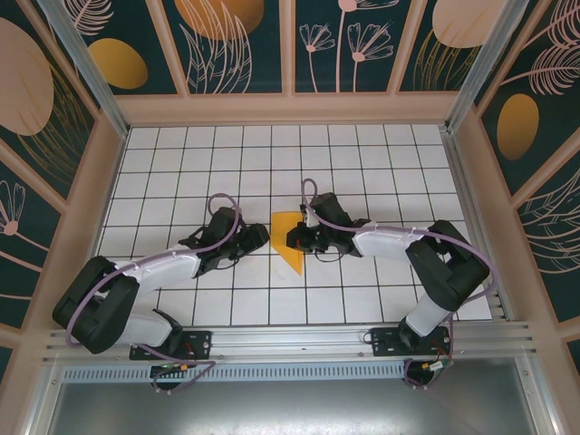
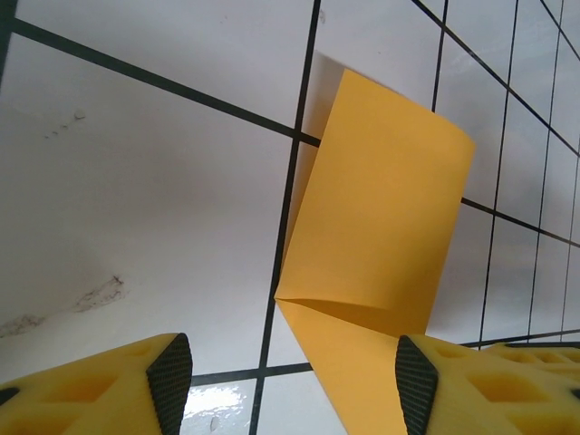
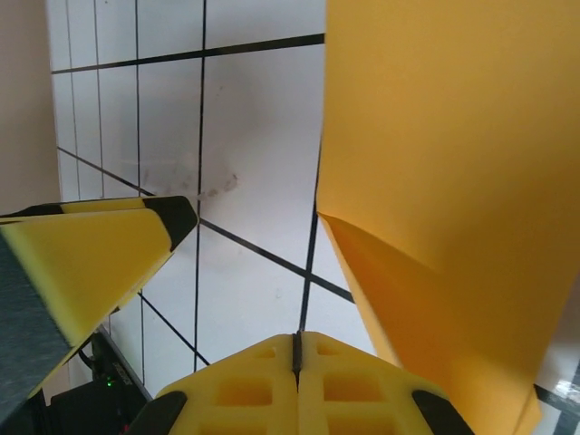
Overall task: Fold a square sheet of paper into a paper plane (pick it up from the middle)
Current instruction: Fold the wing for the fifth time at the center of the table.
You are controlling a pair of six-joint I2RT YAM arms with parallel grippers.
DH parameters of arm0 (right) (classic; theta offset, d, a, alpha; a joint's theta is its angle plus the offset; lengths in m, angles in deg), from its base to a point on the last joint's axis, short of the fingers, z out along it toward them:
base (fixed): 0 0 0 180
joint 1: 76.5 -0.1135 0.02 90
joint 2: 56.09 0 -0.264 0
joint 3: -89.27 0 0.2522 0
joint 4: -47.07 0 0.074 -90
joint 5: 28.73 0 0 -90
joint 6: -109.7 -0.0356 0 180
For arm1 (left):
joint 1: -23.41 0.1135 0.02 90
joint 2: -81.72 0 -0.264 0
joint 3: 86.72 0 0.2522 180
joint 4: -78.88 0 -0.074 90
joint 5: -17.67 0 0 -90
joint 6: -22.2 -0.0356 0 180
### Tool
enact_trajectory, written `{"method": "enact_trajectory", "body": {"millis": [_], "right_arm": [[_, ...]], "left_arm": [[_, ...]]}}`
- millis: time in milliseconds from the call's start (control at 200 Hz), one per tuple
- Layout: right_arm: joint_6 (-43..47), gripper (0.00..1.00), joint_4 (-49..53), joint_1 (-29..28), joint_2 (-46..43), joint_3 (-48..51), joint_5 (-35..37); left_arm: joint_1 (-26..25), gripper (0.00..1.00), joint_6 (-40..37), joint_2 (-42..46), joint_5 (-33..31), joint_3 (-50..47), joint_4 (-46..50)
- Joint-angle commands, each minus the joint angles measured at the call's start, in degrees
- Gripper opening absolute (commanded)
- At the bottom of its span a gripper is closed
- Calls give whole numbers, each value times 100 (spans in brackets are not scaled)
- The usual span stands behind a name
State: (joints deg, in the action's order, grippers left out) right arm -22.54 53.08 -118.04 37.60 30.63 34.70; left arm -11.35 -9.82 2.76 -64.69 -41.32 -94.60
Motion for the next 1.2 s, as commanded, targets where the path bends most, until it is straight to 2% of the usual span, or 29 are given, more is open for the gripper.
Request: {"method": "enact_trajectory", "body": {"millis": [0, 390, 766, 1191], "right_arm": [[140, 7, -28, 133, 101, 112, 98], [3, 8, -702, 425, 496, 621, -97], [-280, 11, -1870, 750, 778, 1218, -929], [-166, 11, -1823, 927, 925, 1315, -965]], "left_arm": [[50, 64, 6, -95, 178, 169, -137], [45, 66, -163, -398, 476, 410, -159], [41, 67, 38, -894, 898, 576, -576], [46, 63, 180, -1624, 1265, 896, -990]]}}
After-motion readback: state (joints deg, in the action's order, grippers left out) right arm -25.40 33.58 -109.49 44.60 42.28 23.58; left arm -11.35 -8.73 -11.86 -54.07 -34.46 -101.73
